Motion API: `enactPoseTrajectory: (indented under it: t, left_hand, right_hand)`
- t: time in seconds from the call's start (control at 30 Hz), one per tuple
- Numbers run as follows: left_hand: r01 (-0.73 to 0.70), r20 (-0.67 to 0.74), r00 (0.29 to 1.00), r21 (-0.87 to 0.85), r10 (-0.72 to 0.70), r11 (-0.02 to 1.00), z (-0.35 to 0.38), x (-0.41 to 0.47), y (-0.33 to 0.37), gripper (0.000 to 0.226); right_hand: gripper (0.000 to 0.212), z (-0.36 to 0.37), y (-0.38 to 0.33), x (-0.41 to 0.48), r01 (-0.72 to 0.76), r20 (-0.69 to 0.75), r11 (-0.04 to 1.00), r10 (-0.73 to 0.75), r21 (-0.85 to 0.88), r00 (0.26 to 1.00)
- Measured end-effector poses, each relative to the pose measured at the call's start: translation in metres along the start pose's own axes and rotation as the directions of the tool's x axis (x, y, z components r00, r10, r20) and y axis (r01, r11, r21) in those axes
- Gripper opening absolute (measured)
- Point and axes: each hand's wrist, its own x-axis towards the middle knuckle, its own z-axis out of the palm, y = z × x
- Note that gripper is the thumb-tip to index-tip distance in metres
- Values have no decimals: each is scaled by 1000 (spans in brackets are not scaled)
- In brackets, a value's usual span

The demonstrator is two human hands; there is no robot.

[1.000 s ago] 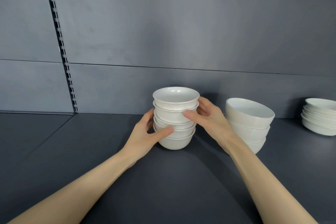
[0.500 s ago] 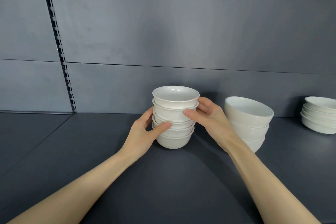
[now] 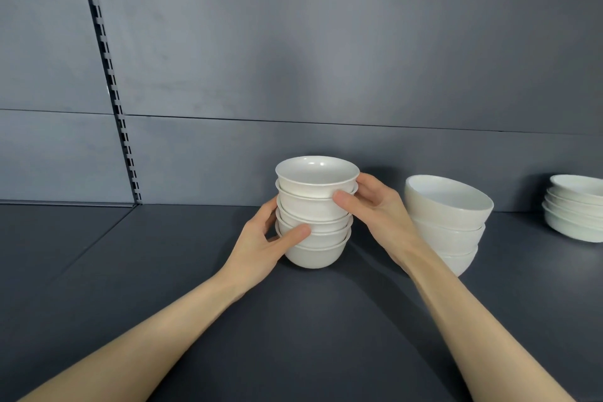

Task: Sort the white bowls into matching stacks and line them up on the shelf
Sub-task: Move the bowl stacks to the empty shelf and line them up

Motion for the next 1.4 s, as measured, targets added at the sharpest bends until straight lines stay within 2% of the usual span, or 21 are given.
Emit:
enactPoseTrajectory:
  t: [0.23, 0.33, 0.43, 0.5, 0.57, 0.67, 0.9, 1.13, 1.4]
  left_hand:
    - [-5, 0, 1000, 7, 5, 1000, 1, -1, 2, 44]
    - [5, 4, 1000, -10, -5, 1000, 0, 0, 2, 48]
    - [52, 38, 998, -12, -52, 999, -2, 0, -2, 72]
    - [105, 77, 991, 39, -108, 994, -4, 1, -5, 98]
    - [144, 111, 982, 81, -153, 986, -4, 2, -8, 110]
    - [158, 130, 977, 104, -171, 982, -3, 2, -9, 105]
    - [168, 33, 984, 130, -174, 977, -3, 3, -1, 72]
    - [116, -66, 992, 145, -107, 983, -29, -16, 45, 70]
    - [64, -213, 977, 178, -25, 982, -94, -79, 100, 65]
  right_hand:
    - [41, 1, 7, -2, 18, -49, 998, -15, 61, 999]
    - [41, 0, 6, -2, 27, -44, 998, -25, 52, 999]
    - [45, -2, 6, -1, 19, -22, 1000, -18, 17, 1000]
    - [56, -4, 8, -1, -9, 24, 1000, 10, -16, 1000]
    - [66, -5, 10, -1, -47, 86, 998, 51, -49, 995]
    - [67, -5, 11, -1, -73, 109, 996, 79, -56, 991]
    - [68, -4, 9, 2, -75, 85, 996, 79, -46, 993]
    - [71, 20, -30, 8, 4, 148, 999, 4, -50, 989]
    - [67, 97, -82, -8, 62, 257, 998, -68, 32, 964]
